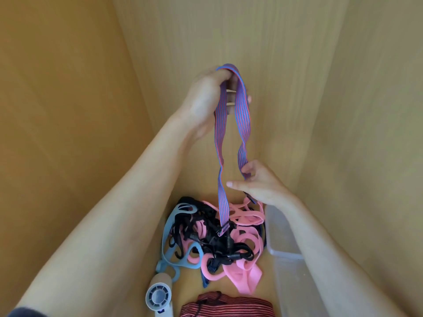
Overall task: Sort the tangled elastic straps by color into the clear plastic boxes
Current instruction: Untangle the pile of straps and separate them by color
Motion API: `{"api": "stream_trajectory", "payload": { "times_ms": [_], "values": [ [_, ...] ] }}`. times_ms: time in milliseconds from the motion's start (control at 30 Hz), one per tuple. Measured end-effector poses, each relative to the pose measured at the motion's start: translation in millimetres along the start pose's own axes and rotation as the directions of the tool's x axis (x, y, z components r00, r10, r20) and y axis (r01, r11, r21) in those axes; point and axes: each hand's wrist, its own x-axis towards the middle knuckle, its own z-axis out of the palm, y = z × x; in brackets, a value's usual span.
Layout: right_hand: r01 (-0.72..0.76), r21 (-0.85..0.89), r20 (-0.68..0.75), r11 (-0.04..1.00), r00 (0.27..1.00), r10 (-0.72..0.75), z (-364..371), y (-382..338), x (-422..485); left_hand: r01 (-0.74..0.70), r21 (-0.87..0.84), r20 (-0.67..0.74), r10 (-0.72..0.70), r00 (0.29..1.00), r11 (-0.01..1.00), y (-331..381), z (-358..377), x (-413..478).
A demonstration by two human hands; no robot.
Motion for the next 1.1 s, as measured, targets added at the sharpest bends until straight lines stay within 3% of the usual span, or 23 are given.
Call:
{"api": "stream_trajectory", "payload": {
  "times_ms": [233, 300, 400, 500, 600, 700, 800, 934, 1100],
  "values": [
    [-0.089, -0.204, -0.117, 0.975, 0.991, 0.066, -3.7, -5.0, -4.3, -0.03, -0.1, -0.015, 0.028, 0.999, 0.995, 21.3, 12.9, 0.7],
    [-0.027, -0.072, -0.036, 0.997, 0.999, 0.024, -7.6, -7.0, -11.1, -0.035, -0.111, -0.013, 0.033, 0.999, 0.993, 23.3, 14.5, 0.7],
    [0.097, 0.367, 0.223, 0.925, 0.957, -0.188, -6.3, -12.6, -18.9, -0.029, -0.126, -0.022, 0.027, 0.999, 0.992, 22.7, 16.2, 1.1],
    [0.089, 0.37, 0.336, 0.925, 0.915, -0.223, 14.8, -16.5, -21.8, -0.023, -0.173, -0.05, 0.015, 0.999, 0.985, 21.4, 17.3, 1.7],
    [0.059, 0.297, 0.326, 0.953, 0.932, -0.159, 32.3, -12.8, -24.7, -0.048, -0.243, -0.088, 0.027, 0.996, 0.969, 23.9, 10.7, 2.8],
    [-0.061, 0.481, 0.231, 0.875, 0.971, -0.06, 32.7, -7.2, -26.4, -0.127, -0.265, -0.164, 0.085, 0.983, 0.956, 20.2, -11.4, 3.5],
    [-0.089, 0.61, 0.101, 0.787, 0.994, 0.034, 26.0, -3.9, -24.3, -0.158, -0.201, -0.326, 0.086, 0.941, 0.967, -9.9, -47.6, -0.9],
    [-0.079, 0.564, 0.038, 0.822, 0.997, 0.069, 2.9, -10.5, -23.4, -0.004, -0.176, -0.496, -0.085, 0.864, 0.984, -85.8, -94.9, -25.7],
    [-0.061, 0.577, 0.108, 0.814, 0.994, -0.003, -20.5, -25.9, -31.1, 0.301, -0.188, -0.46, -0.354, 0.814, 0.935, -176.8, -110.2, -70.8]
  ]
}}
